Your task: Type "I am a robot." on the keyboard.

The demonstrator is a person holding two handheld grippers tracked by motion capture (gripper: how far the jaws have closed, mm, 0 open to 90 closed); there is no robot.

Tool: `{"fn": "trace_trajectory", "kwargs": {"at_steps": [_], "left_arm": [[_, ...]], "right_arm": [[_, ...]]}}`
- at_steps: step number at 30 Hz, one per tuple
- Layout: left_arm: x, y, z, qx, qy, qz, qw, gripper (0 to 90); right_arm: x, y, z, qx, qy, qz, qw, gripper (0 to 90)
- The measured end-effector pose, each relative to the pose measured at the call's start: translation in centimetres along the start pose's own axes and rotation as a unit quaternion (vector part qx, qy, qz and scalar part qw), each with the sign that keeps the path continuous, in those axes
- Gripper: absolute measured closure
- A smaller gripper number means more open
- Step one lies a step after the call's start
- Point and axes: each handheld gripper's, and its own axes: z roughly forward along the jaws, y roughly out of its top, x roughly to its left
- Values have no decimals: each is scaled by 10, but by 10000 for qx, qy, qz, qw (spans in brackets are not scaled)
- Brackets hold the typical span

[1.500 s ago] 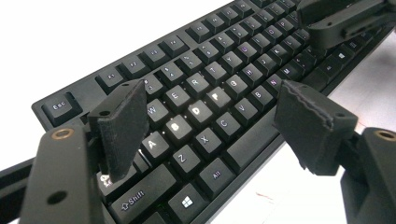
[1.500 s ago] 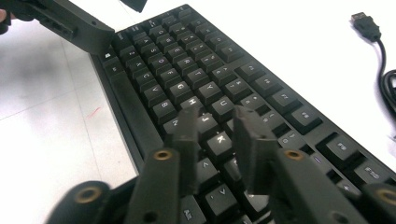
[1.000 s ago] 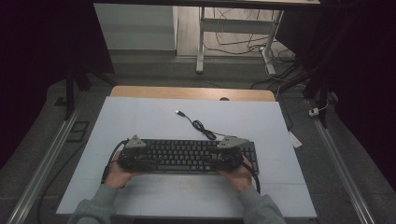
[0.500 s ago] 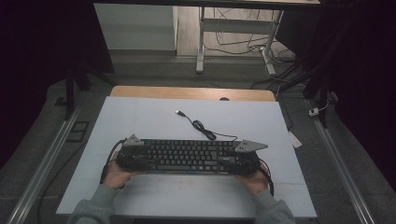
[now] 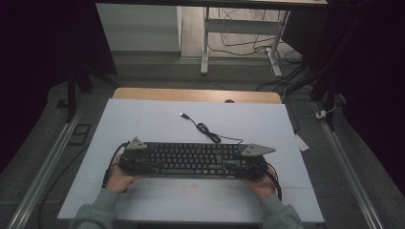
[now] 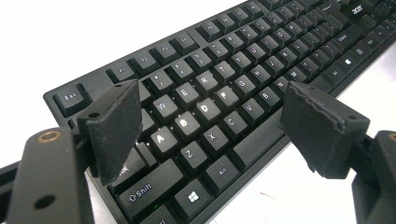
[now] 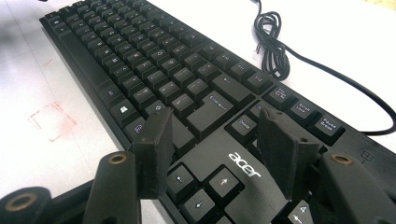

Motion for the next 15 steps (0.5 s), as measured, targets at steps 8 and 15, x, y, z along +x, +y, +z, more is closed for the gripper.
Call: {"fn": "trace_trajectory", "kwargs": {"at_steps": [8, 15], "left_arm": [[-5, 2, -4, -42, -15, 119, 9999, 227], [-11, 4, -4, -18, -124, 281, 9995, 260]], "right_arm": [[1, 0, 2, 31, 32, -12, 10000, 462], [1, 0, 3, 48, 43, -12, 10000, 463]]}}
